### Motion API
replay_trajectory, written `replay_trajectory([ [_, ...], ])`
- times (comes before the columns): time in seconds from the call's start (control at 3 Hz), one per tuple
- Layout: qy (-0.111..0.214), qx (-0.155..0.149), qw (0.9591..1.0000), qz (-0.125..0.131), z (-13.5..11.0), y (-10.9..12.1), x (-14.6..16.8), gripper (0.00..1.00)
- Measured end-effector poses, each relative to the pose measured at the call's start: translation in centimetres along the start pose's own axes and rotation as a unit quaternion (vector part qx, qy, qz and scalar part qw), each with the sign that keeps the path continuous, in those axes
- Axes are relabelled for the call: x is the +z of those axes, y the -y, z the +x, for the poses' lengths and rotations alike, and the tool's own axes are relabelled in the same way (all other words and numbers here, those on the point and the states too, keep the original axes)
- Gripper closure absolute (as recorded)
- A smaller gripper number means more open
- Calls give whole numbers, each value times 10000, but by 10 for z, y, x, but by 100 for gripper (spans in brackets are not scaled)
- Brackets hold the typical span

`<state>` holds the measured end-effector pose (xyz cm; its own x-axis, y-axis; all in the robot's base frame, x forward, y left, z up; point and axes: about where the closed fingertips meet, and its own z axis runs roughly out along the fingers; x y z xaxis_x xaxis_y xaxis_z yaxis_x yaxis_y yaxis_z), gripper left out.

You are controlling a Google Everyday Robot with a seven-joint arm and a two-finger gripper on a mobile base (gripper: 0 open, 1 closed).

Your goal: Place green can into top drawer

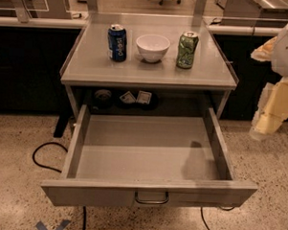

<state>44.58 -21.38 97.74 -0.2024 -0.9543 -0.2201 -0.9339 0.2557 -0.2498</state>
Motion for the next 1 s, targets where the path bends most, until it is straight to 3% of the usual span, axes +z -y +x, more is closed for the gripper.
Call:
replay_trajectory([
  [0.67,451,-451,9976,-285,-21,22,19,0],
  [1.0,452,-450,9976,-285,-21,22,19,0],
])
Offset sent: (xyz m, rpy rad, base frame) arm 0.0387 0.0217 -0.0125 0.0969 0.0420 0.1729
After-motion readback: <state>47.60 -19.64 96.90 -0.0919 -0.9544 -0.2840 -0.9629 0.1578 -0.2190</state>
